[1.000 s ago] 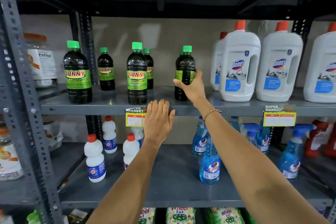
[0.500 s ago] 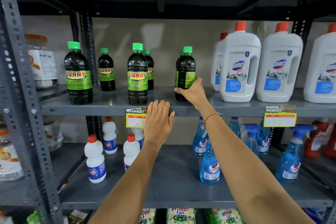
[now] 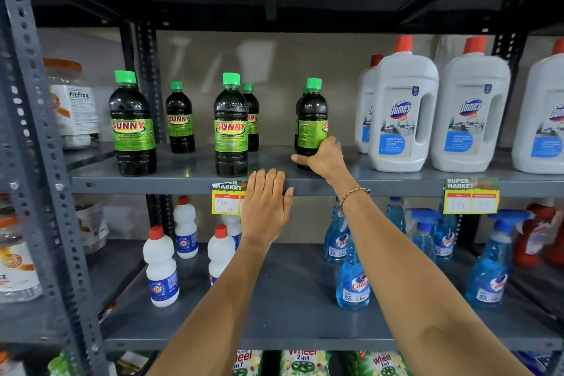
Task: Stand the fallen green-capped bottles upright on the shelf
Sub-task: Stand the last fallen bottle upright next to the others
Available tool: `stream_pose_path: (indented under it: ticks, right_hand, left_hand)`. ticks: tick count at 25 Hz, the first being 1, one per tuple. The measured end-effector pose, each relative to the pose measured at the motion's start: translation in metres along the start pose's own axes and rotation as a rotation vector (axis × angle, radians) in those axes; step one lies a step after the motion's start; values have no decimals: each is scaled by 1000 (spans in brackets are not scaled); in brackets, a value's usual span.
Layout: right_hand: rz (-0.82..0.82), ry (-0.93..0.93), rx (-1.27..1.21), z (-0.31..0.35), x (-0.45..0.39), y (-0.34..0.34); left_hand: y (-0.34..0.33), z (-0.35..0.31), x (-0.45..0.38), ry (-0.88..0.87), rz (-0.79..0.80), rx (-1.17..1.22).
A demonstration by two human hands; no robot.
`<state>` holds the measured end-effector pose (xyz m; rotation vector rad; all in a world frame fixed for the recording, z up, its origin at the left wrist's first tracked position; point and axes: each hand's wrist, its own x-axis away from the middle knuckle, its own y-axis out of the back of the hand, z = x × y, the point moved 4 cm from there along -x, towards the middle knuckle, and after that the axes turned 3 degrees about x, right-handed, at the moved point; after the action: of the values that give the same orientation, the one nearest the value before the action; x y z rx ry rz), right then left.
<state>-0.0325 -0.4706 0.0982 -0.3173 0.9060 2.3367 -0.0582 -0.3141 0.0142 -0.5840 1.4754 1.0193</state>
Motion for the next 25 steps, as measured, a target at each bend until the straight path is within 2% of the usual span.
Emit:
stream_pose_path:
  ticks: [4,8,12,16,21,25]
  right_hand:
    - [61,-28,-123,-1,-2,0]
    - [-3,40,-6,1,3,2]
    - [80,3,-75,2,3,-1]
    - [1,28,58,2,6,0]
    - [19,-12,-28,1,5,3]
    - [-49,14,150,4,10,2]
  left_hand:
    - [2,-1,-1,-2,-6,-6]
    - [2,-1,-1,3,1,-1]
    - [3,-1,-1,5,-4,16]
    - [3,-2,-1,1,-2,18]
    - [2,-1,0,-5,9,21]
    - [2,0,-1,-7,30,15]
